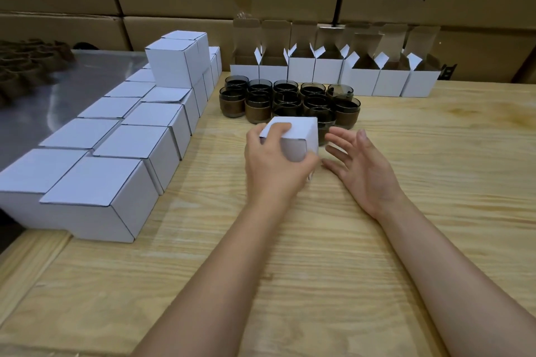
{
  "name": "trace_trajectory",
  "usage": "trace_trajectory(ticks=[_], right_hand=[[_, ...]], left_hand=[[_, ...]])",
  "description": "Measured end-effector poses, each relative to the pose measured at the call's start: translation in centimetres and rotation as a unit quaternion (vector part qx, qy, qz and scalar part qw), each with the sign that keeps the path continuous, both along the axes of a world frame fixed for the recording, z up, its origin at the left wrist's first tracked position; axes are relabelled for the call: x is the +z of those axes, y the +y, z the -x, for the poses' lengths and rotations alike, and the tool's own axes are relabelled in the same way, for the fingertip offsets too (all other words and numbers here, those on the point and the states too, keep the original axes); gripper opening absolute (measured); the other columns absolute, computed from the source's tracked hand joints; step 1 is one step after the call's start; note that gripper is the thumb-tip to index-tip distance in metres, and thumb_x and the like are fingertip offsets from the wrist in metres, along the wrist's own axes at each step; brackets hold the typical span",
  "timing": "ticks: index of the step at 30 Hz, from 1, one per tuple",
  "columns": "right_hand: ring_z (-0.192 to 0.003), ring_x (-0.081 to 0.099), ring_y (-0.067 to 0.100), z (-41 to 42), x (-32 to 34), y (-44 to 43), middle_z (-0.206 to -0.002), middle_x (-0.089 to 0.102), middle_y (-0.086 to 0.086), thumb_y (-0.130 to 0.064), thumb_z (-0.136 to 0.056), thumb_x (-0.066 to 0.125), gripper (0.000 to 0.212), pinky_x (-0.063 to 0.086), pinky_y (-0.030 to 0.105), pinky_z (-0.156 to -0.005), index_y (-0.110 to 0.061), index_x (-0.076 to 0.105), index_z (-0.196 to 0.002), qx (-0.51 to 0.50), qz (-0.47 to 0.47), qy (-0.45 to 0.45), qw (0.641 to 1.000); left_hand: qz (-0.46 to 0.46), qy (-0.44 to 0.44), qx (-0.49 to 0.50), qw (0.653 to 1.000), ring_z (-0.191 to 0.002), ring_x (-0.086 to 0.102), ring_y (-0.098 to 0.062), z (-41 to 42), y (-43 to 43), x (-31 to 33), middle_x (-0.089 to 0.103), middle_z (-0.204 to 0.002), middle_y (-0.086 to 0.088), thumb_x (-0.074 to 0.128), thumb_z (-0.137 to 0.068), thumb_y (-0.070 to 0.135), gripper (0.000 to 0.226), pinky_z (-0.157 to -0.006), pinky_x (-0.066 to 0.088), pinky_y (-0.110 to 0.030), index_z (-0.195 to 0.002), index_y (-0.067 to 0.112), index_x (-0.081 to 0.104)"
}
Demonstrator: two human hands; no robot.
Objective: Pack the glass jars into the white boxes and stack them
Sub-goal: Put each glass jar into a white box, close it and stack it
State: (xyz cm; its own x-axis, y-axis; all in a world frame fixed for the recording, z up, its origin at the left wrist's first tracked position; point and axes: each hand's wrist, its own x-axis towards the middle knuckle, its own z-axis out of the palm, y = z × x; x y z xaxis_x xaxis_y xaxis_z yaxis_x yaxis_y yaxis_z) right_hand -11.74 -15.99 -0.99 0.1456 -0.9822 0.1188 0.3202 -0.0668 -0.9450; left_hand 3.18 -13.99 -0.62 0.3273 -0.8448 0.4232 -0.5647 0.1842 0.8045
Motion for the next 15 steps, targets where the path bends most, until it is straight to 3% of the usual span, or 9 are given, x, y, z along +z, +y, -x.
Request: trace_trajectory(ticks=[5, 8, 10, 15], right_hand=[[-0.117, 0.049, 0.021, 0.1, -0.2, -0.2, -0.122, 0.057, 0.007, -0.043, -0.086, 0.04, 0.046, 0.038, 0.044, -0.106, -0.014, 0.058, -0.118, 0.009, -0.006, 0.007, 1.0], [-0.12, 0.049, 0.023, 0.2, -0.2, -0.2, -0.123, 0.058, 0.008, -0.039, -0.087, 0.04, 0.044, 0.039, 0.044, -0.106, -0.013, 0.058, -0.119, 0.014, -0.004, 0.004, 1.0], [-0.121, 0.05, 0.025, 0.3, -0.3, -0.2, -0.123, 0.06, 0.009, -0.038, -0.088, 0.04, 0.044, 0.04, 0.043, -0.105, -0.013, 0.058, -0.119, 0.018, -0.002, 0.001, 1.0], [-0.123, 0.052, 0.027, 0.3, -0.3, -0.1, -0.121, 0.063, 0.01, -0.037, -0.088, 0.039, 0.045, 0.042, 0.04, -0.103, -0.011, 0.06, -0.118, 0.027, 0.002, 0.004, 1.0]], left_hand=[[0.074, 0.034, 0.047, 0.996, -0.099, 0.038, 0.004, -4.5, -1.5, 4.3, 0.041, -0.124, 0.004, 0.077, -0.066, 0.024, 0.048, -0.073, 0.023, 0.007, -0.111, 0.029, 0.059], [0.09, 0.049, 0.102, 0.99, -0.087, 0.04, 0.009, -9.3, -3.5, 7.4, 0.041, -0.119, 0.004, 0.076, -0.067, 0.023, 0.046, -0.067, 0.022, 0.011, -0.108, 0.03, 0.058], [0.078, 0.036, 0.132, 0.988, -0.094, 0.044, 0.001, -12.6, -4.8, 8.6, 0.042, -0.122, 0.004, 0.076, -0.067, 0.025, 0.047, -0.067, 0.027, 0.007, -0.11, 0.029, 0.06], [0.037, 0.022, 0.178, 0.983, -0.107, 0.057, -0.014, -18.3, -7.6, 9.0, 0.052, -0.127, -0.003, 0.079, -0.063, 0.028, 0.048, -0.083, 0.047, -0.023, -0.108, 0.028, 0.062]])
